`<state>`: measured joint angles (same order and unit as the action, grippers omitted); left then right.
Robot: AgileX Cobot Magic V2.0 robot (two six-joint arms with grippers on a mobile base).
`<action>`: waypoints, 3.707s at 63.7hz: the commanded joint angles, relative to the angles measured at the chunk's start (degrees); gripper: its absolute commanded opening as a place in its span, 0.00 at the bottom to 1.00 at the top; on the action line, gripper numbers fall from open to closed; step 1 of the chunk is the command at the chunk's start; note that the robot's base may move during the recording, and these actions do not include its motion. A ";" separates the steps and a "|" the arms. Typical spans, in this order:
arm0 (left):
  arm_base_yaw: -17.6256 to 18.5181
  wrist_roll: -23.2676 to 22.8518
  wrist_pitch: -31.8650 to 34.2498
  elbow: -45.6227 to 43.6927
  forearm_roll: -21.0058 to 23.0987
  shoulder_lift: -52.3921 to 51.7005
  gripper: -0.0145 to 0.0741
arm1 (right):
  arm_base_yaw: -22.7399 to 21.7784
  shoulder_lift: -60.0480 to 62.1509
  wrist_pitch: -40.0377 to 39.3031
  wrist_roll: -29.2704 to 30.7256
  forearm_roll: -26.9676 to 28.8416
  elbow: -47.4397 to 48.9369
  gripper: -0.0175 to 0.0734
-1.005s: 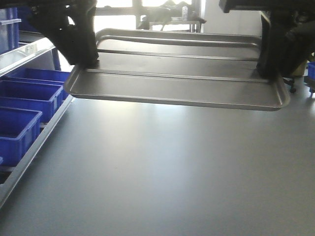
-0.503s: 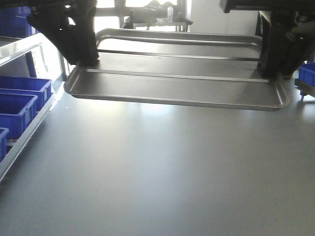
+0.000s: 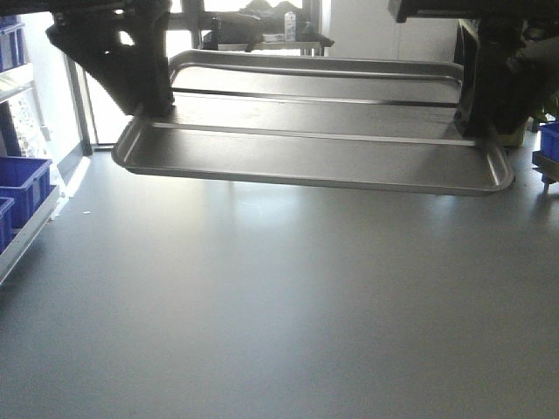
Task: Grab silver tray and stack on right shelf
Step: 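Hold the tray raised in both grippers while driving to the other rack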
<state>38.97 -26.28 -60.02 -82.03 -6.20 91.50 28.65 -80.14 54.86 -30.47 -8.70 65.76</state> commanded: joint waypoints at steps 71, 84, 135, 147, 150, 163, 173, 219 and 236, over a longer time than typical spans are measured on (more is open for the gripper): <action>0.19 0.39 1.84 -2.14 -0.03 -2.46 0.06 | -0.05 1.86 -1.97 1.13 -1.49 2.01 0.26; 0.19 0.39 1.84 -2.14 -0.03 -2.46 0.06 | -0.05 1.86 -1.97 1.13 -1.49 2.01 0.26; 0.19 0.39 1.84 -2.14 -0.03 -2.46 0.06 | -0.05 1.86 -1.97 1.13 -1.49 2.01 0.26; 0.19 0.39 1.84 -2.14 -0.03 -2.46 0.06 | -0.05 1.86 -1.97 1.13 -1.49 2.01 0.26; 0.19 0.39 1.84 -2.14 -0.03 -2.46 0.06 | -0.05 1.86 -1.97 1.13 -1.49 2.01 0.26; 0.19 0.39 1.84 -2.14 -0.03 -2.46 0.06 | -0.05 1.86 -1.97 1.13 -1.49 2.01 0.26; 0.19 0.39 1.84 -2.14 -0.03 -2.46 0.06 | -0.05 1.86 -1.97 1.13 -1.49 2.01 0.26; 0.19 0.39 1.84 -2.14 0.12 -2.46 0.06 | -0.05 1.86 -1.97 1.13 -1.49 2.01 0.26; 0.19 0.39 1.84 -2.14 0.12 -2.46 0.06 | -0.05 1.86 -1.97 1.13 -1.49 2.01 0.26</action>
<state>38.97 -26.28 -59.69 -82.04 -5.74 91.71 28.55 -80.14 54.63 -30.47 -8.89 65.76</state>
